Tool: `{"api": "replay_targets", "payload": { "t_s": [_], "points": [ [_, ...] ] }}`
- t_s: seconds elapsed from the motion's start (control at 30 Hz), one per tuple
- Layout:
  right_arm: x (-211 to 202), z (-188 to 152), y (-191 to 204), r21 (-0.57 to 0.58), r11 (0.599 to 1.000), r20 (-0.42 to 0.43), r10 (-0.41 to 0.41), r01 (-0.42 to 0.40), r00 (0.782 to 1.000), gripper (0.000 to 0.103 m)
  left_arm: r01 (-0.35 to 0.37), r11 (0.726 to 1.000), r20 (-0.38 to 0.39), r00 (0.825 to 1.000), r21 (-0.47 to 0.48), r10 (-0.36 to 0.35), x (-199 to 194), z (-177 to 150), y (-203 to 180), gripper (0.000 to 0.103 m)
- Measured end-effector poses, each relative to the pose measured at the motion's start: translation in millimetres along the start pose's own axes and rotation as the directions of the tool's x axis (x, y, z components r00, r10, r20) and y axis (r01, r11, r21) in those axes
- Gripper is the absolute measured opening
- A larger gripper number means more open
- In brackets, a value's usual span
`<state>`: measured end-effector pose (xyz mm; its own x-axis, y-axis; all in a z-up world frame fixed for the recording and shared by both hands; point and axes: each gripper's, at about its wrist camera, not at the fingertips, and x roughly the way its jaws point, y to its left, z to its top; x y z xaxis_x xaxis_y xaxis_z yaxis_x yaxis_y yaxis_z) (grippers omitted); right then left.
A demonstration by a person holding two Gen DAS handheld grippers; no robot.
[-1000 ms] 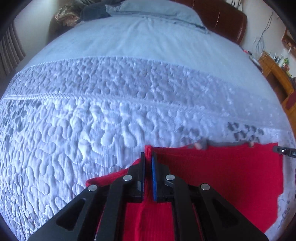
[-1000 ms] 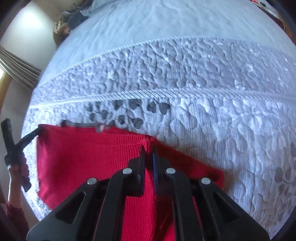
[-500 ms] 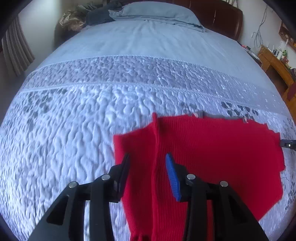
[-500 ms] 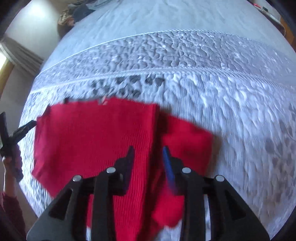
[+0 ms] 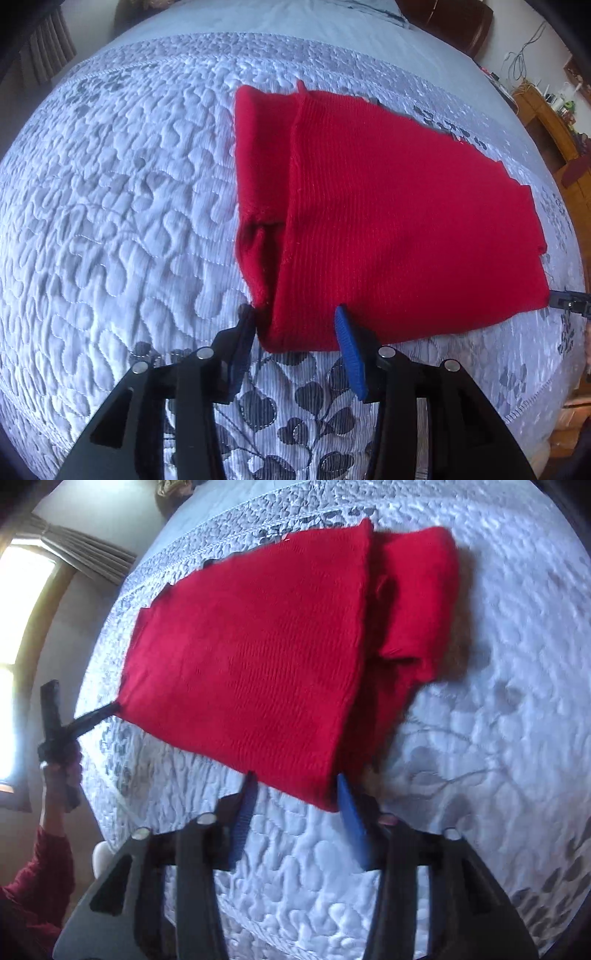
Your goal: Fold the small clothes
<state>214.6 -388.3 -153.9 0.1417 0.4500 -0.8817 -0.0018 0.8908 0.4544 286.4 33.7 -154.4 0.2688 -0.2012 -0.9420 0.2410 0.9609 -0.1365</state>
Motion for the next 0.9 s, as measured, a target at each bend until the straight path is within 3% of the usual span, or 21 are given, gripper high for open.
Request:
{"api": "replay_targets", "payload": {
  "t_s": [0.03,0.07,0.1,0.17,0.3,0.4,0.47,0.5,0.53,0.6,0.67,0.73,0.9],
  "points": [
    [1.5,-1.1,0.3,-0.001,1.0,0.005,0.001,-0.001,1.0,0.021,-0.011,1.0,-0.012,1.0,0.001,0.011,4.4,0.7,-1.8,0.032],
    [0.8,-1.5,2.0,-0.001,1.0,0.012,0.002,-0.002,1.0,0.004,-0.028,1.0,-0.018,0.999,-0.002,0.028,6.5,1.2,-2.5,0.023],
    [-2.7,-2.1,3.7,-0.002,1.0,0.021,0.006,-0.006,1.0,0.003,-0.035,0.999,-0.021,0.999,-0.009,0.035,7.1,1.7,-2.3,0.013],
    [-15.6,-4.1,2.8,-0.008,1.0,0.038,0.007,-0.006,0.999,0.003,-0.007,0.999,-0.024,1.0,-0.032,0.006,3.2,3.5,1.9,0.009],
    [-19.0,-8.9,-7.4,-0.007,0.993,0.003,-0.116,0.116,0.993,0.002,0.005,0.999,-0.039,0.999,-0.052,-0.007,4.2,2.7,12.4,0.008],
    [-8.2,-14.4,-18.0,0.011,0.995,-0.024,-0.099,0.099,0.995,0.002,0.004,0.999,-0.033,0.999,-0.042,-0.005,7.9,-0.1,12.4,0.01],
    [-5.0,-17.3,-18.9,0.012,0.996,-0.02,-0.088,0.088,0.996,0.007,-0.001,1.0,-0.026,1.0,-0.031,0.001,5.4,-1.0,9.2,0.018],
    [-5.4,-17.9,-19.1,0.021,0.996,-0.018,-0.087,0.087,0.996,0.012,-0.013,1.0,-0.031,0.999,-0.028,0.012,3.1,-1.8,8.4,0.03],
    [-7.8,-18.5,-18.3,0.027,0.996,-0.012,-0.088,0.088,0.996,0.016,-0.025,0.999,-0.034,0.999,-0.027,0.024,0.4,-2.8,8.4,0.036],
    [-18.6,-19.4,-17.6,0.042,0.996,0.023,-0.081,0.08,0.996,0.057,-0.017,0.999,-0.003,1.0,-0.028,0.017,-15.6,-6.7,11.5,0.064],
    [-27.6,-19.5,-21.2,0.067,0.997,0.046,-0.045,0.041,0.998,0.062,0.027,0.998,0.026,0.999,-0.06,-0.025,-28.0,-9.5,21.0,0.08],
    [-25.9,-17.0,-29.6,0.122,0.992,0.038,0.021,-0.025,0.999,0.062,0.081,0.991,0.01,0.997,-0.102,-0.08,-26.8,-9.8,29.7,0.08],
    [-1.2,-10.6,-40.5,0.173,0.984,-0.008,0.036,-0.034,0.999,0.062,0.132,0.976,-0.029,0.99,-0.173,-0.139,-0.5,-5.4,39.1,0.078]
  ]
}}
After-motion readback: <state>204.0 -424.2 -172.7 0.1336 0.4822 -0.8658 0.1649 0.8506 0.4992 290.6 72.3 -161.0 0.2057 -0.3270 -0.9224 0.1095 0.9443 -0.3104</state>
